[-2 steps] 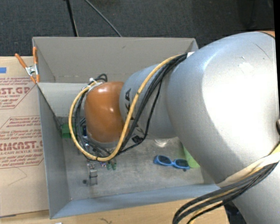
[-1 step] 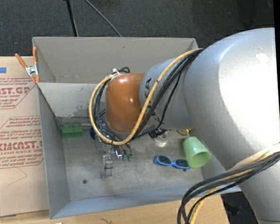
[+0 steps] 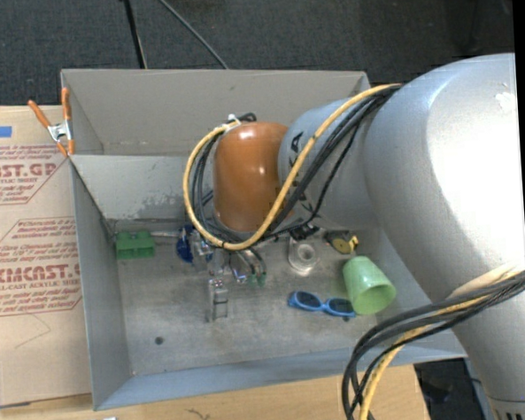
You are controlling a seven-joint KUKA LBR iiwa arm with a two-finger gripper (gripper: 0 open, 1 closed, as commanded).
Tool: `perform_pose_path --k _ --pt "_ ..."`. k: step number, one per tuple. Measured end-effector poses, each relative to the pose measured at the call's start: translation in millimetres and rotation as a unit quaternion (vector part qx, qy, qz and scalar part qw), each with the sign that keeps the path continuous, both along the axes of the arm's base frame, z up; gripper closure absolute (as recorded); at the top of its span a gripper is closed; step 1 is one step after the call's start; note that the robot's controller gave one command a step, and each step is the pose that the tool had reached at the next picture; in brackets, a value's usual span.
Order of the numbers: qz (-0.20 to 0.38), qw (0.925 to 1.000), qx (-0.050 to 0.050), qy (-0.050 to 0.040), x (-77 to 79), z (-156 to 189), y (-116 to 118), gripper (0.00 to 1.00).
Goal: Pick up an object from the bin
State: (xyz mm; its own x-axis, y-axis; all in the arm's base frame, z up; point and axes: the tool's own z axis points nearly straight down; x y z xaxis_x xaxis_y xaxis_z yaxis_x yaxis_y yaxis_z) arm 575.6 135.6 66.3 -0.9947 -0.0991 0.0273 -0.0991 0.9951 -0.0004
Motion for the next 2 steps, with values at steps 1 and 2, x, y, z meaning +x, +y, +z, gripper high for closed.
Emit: perform_pose_path --k 1,2 --pt "-0.005 0.9999 0.002 -0.0156 19.6 42 -2 0.00" --pt "-0.025 0.9996 0.002 -0.0138 15.6 2 -2 0.00"
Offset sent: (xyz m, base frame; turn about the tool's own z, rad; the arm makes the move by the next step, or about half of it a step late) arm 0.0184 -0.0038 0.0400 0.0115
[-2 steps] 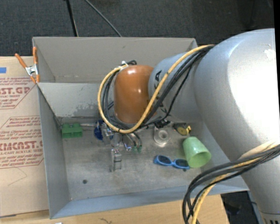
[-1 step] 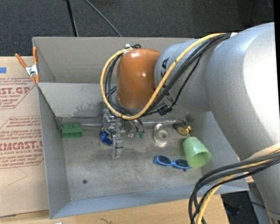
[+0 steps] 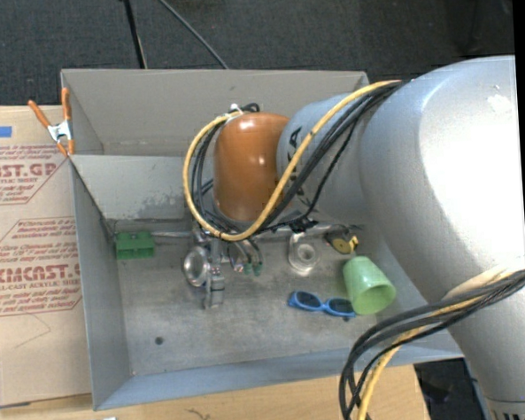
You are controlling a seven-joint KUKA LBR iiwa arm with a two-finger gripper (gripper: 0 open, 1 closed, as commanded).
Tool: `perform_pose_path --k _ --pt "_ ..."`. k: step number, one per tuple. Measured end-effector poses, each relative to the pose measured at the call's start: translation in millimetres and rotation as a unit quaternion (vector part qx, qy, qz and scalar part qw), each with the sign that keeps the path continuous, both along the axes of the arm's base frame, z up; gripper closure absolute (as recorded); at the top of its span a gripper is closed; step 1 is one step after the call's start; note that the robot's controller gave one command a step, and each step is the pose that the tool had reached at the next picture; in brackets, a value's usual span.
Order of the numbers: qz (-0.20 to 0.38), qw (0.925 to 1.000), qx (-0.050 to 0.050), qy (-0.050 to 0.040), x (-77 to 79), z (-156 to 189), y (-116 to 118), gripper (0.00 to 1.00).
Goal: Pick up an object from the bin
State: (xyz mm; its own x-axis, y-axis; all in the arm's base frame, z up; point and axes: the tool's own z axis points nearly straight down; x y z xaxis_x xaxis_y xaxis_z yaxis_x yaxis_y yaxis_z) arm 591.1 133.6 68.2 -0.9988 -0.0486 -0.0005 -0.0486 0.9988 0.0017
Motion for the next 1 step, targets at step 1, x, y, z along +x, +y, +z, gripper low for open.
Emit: perform_pose_path --k 1 --pt "0.000 1.0000 0.000 -0.0004 0.4 1.4 -0.3 1.00"
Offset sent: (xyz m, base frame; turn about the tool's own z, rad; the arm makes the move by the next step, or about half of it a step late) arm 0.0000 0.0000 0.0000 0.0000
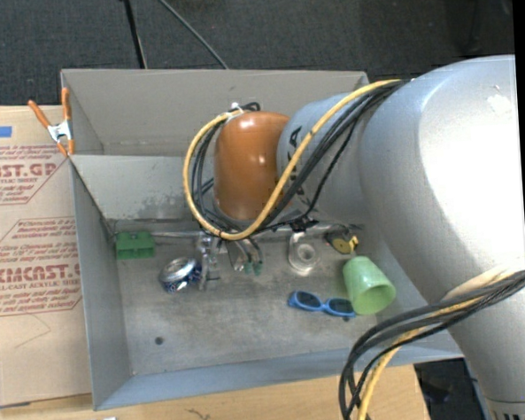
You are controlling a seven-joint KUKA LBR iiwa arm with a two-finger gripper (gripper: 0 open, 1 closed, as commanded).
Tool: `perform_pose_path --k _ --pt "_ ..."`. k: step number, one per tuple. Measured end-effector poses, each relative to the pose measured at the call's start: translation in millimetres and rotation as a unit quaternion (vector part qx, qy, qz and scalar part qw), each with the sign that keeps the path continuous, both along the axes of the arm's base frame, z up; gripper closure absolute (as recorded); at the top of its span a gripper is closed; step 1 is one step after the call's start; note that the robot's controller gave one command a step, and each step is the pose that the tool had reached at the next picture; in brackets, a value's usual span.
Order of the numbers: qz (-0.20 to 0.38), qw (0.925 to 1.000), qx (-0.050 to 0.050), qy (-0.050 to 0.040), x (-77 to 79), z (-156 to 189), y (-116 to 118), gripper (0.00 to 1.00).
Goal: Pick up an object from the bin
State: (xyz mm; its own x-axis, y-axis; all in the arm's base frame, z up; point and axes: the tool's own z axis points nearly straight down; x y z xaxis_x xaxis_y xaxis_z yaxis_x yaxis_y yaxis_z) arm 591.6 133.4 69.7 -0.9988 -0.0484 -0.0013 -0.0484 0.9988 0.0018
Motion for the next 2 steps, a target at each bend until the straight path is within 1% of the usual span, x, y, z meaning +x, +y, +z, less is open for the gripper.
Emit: perform_pose_path --k 1,2 --pt "0.050 0.9987 0.000 -0.0045 -12.2 123.3 1.3 1.00" --pt "0.050 0.9988 0.000 -0.0008 -13.4 118.1 1.1 0.00"
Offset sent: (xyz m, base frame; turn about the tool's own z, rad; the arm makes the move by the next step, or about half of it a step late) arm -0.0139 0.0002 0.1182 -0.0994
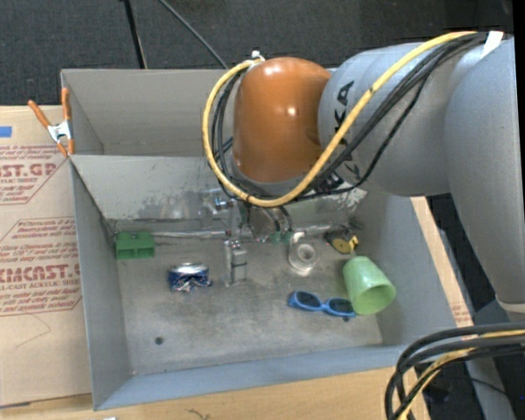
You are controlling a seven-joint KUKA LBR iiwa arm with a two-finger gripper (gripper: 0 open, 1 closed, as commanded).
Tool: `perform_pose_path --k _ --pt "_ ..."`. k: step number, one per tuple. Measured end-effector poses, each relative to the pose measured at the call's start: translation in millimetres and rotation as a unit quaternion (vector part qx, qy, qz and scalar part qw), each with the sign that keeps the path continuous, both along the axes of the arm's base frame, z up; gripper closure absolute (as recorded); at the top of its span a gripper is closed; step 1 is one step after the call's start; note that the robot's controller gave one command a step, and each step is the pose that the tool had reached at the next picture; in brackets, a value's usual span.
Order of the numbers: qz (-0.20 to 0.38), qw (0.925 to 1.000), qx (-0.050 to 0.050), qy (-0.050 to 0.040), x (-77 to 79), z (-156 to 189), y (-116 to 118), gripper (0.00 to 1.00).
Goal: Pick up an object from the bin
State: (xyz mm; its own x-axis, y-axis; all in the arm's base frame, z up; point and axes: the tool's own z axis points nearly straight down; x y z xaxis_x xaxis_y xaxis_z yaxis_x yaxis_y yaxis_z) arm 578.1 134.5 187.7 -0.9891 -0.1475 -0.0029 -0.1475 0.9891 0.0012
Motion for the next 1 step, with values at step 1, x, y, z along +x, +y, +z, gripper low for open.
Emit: perform_pose_path --k 1 --pt "-0.048 0.9988 -0.001 0.0046 -5.9 -116.3 19.4 0.00"
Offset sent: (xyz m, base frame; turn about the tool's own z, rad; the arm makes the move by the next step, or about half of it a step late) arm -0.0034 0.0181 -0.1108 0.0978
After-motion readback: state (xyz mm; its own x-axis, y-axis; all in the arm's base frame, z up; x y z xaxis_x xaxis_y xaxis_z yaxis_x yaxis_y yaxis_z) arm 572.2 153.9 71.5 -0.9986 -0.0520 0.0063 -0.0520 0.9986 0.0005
